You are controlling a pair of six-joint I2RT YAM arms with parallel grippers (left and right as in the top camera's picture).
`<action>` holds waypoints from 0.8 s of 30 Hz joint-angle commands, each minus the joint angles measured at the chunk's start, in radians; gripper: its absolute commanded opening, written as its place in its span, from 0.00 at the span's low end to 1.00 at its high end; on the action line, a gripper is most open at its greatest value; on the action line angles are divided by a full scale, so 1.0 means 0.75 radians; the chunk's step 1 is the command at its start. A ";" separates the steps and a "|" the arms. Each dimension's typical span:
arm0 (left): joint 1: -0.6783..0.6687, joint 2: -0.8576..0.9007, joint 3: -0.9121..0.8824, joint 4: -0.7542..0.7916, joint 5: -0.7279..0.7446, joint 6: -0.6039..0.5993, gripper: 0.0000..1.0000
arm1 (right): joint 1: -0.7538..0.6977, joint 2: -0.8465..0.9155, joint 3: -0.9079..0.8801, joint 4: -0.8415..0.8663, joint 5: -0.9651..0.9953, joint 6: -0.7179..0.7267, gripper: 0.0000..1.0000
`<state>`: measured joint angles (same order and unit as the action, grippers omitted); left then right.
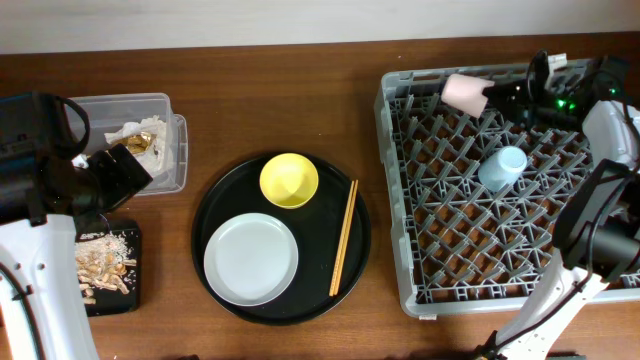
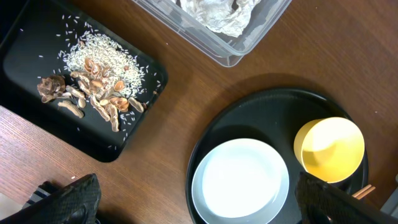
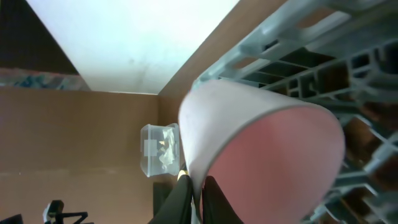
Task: Sort waste into correct bins and load items into the dishwasher rack
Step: 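Carry the pink cup to the rack's top row and release it, then lift the right gripper away from the pink cup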
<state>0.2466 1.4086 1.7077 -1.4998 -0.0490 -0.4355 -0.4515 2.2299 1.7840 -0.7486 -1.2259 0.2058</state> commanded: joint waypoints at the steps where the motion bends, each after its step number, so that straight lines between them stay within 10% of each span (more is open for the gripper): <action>1: 0.007 -0.004 0.013 0.003 0.005 -0.007 0.99 | -0.025 -0.058 0.005 -0.080 0.279 -0.016 0.08; 24: 0.007 -0.004 0.013 0.003 0.005 -0.007 0.99 | 0.141 -0.527 0.223 -0.433 1.051 -0.094 0.26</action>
<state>0.2466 1.4086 1.7077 -1.5002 -0.0486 -0.4358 -0.4198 1.8370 1.9411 -1.0733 -0.6014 0.1486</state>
